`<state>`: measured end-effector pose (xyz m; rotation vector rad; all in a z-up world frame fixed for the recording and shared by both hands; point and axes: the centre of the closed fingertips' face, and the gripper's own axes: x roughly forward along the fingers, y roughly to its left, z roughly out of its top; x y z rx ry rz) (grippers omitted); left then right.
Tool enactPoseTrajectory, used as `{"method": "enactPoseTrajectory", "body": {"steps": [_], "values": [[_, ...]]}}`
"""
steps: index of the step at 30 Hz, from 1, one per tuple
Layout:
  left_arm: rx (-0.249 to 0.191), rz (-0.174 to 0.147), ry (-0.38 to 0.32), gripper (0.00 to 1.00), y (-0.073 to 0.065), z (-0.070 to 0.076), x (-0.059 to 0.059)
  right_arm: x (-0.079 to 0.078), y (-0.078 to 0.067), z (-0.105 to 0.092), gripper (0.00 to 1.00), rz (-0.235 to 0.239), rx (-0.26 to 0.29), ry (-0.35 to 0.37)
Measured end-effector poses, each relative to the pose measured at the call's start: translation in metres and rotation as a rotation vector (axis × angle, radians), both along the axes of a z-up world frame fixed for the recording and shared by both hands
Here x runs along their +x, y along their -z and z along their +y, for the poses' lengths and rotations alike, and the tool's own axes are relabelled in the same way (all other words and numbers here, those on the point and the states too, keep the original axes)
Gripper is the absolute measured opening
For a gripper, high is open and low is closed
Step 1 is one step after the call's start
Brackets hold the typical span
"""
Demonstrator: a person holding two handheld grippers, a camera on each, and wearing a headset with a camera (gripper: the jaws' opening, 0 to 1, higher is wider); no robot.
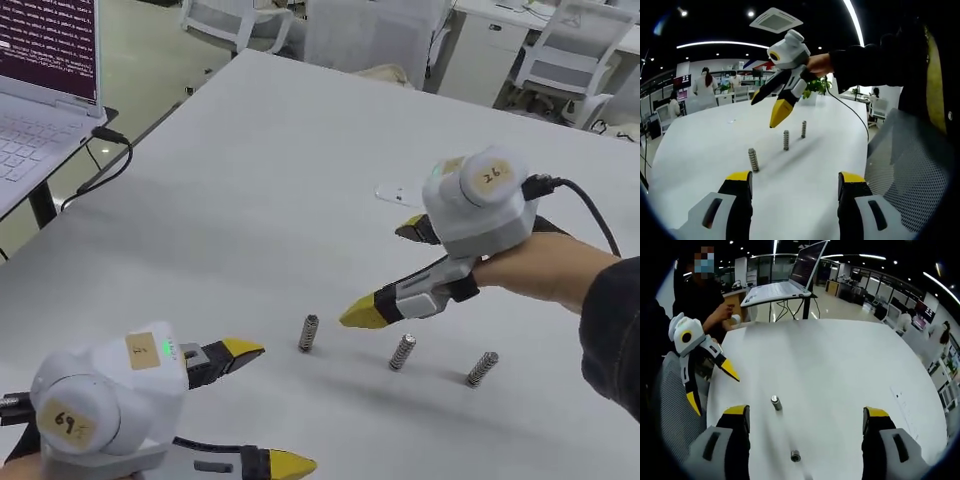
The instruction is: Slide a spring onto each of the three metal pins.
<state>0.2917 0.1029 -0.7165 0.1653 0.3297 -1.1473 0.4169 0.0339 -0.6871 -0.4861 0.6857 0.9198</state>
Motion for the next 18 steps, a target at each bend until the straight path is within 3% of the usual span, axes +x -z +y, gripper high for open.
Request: {"method": "enactPoseTrajectory", "body": {"steps": [2,18], "values": [[0.0,-0.002,0.001,0.66,-0.001,-0.001,0.0,0.001,-0.001,-0.005,0.99,-0.011,0.008,0.019],[-0.008,-0.015,-0.016,0.66,-0.01,-0.004,0.009,0.002,-0.032,-0.046,1.0,-0.102,0.102,0.127]]}}
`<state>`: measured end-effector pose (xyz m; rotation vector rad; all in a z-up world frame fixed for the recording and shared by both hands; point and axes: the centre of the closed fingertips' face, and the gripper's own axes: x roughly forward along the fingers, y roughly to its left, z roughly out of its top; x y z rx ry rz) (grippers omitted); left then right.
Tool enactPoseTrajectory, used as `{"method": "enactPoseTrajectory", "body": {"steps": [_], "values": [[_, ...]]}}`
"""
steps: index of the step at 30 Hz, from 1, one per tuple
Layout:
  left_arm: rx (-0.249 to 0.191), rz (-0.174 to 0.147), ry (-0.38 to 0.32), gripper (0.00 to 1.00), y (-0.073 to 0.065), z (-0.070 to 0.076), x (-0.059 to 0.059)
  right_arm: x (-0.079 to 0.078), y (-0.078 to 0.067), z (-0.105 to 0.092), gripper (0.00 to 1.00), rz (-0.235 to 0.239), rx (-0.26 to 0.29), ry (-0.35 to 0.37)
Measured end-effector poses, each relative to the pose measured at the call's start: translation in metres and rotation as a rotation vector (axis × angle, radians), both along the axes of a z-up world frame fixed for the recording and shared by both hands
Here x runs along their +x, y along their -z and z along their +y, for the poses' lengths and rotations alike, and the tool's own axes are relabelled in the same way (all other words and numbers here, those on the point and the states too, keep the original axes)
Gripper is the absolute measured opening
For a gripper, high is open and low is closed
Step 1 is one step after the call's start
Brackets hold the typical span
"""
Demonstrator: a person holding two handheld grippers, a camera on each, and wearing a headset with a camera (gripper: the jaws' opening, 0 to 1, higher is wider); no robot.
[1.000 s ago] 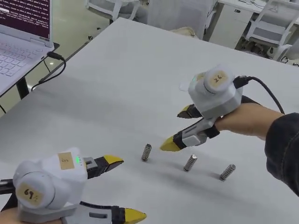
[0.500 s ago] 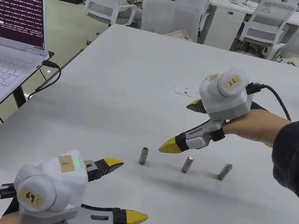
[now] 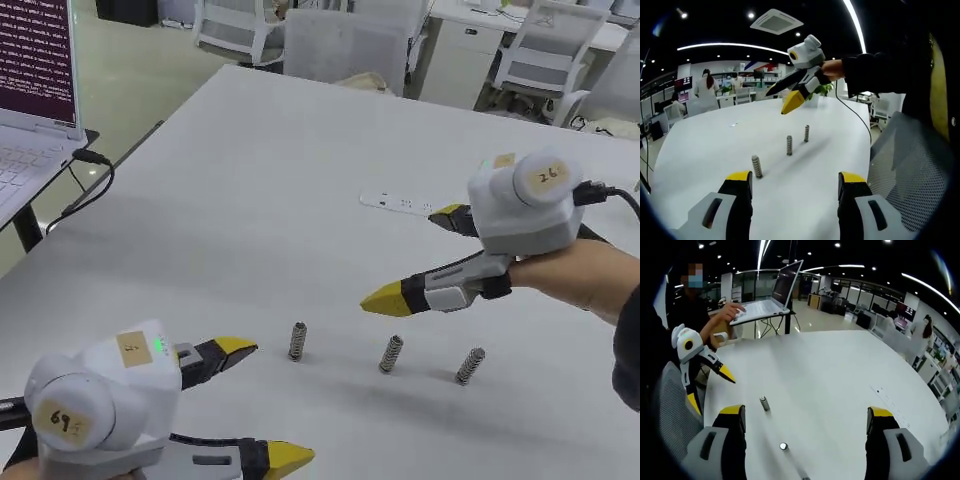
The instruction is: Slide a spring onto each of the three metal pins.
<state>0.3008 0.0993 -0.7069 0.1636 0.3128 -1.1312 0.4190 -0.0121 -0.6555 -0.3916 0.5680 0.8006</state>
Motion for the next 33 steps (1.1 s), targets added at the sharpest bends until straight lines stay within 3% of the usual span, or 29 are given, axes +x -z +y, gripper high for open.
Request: {"method": "enactPoseTrajectory", "body": {"steps": [16,33], "values": [[-0.003,-0.006,-0.007,0.66,-0.006,-0.004,0.007,-0.026,-0.015,-0.058,1.0,-0.068,0.049,0.117],[-0.009,-0.007,-0.008,0.66,-0.012,-0.01,0.008,-0.074,-0.003,-0.102,1.0,-0.076,0.079,0.218]]}}
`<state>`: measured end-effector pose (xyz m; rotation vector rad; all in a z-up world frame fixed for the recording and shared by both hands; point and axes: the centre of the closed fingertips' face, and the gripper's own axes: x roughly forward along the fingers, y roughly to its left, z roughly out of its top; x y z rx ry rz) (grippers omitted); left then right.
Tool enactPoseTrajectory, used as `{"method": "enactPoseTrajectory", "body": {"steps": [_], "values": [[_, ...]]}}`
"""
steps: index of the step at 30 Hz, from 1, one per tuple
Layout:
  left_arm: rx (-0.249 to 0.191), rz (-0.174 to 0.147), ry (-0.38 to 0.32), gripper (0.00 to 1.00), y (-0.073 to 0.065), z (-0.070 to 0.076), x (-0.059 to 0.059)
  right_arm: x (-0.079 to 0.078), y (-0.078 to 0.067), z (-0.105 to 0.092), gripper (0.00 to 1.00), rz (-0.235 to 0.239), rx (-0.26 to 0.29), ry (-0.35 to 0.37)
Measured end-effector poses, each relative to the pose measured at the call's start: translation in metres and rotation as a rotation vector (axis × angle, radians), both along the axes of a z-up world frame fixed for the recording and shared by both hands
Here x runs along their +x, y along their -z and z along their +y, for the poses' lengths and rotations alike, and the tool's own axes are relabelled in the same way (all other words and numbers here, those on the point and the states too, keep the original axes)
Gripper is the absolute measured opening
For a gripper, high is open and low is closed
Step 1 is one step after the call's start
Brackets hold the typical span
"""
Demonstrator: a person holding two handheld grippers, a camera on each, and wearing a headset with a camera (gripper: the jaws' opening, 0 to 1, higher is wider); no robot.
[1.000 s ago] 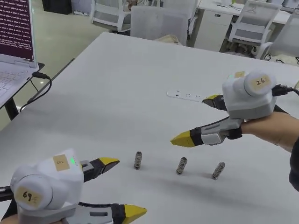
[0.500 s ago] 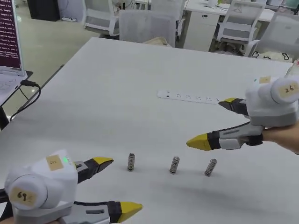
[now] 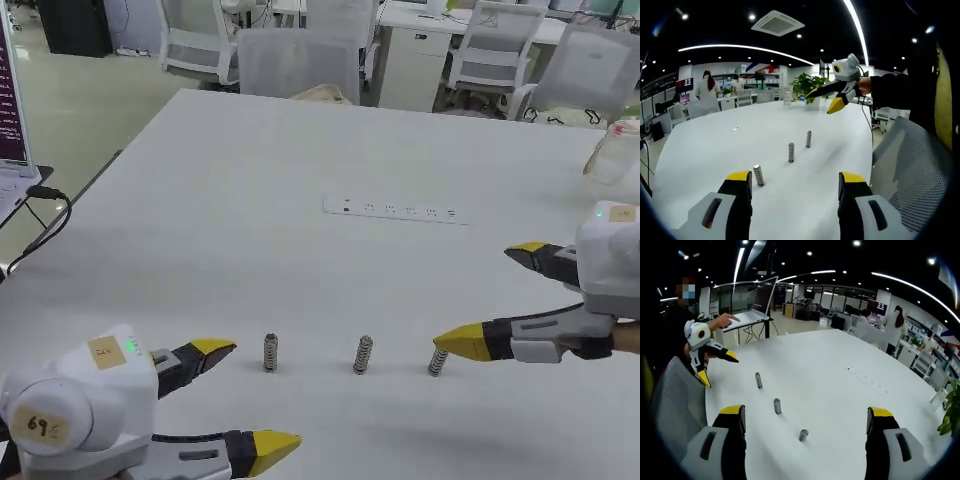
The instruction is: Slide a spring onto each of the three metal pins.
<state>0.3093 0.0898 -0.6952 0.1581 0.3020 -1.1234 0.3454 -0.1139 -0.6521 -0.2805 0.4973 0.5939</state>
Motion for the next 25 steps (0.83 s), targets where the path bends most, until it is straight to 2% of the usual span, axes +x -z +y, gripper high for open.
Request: {"method": "enactPoseTrajectory", "body": {"steps": [11,25], "values": [[-0.008,0.004,-0.001,0.66,-0.003,-0.002,-0.004,-0.04,0.024,-0.005,1.0,0.035,0.038,0.038],[-0.015,0.01,-0.01,0.66,-0.004,0.0,-0.01,-0.071,0.043,-0.002,1.0,0.059,0.101,0.072]]}}
